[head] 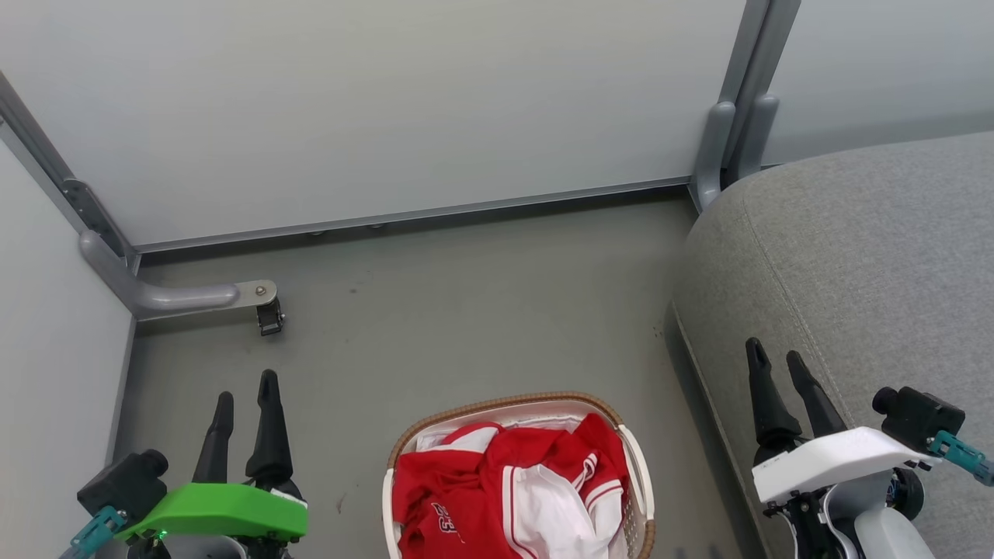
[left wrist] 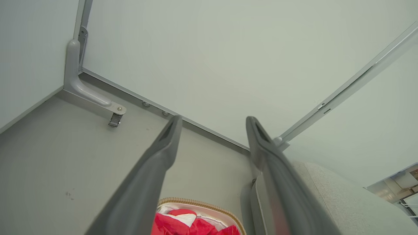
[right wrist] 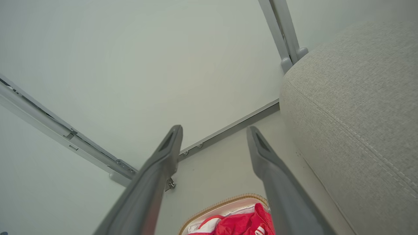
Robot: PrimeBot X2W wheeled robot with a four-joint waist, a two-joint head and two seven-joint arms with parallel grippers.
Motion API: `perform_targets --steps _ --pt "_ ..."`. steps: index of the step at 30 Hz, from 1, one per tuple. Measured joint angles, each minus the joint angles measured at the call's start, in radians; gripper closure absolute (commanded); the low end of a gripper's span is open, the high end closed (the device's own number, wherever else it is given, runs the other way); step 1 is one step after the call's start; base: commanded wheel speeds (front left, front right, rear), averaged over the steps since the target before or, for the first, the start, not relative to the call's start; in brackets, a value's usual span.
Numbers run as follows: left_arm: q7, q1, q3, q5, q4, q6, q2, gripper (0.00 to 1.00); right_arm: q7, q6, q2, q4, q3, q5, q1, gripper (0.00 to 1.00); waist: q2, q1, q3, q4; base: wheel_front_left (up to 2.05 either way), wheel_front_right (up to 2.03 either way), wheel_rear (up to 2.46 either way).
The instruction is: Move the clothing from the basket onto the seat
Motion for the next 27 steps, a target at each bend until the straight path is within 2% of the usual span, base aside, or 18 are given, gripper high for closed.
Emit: perform_targets --steps 27 --pt "-0.063 0.006 -0.035 0.224 0.042 -0.005 0.002 0.00 -0.063 0.000 -0.004 -0.002 0.053 -0.274 0.001 0.00 0.0000 0.0000 0.000 0.009 0.00 0.00 0.00"
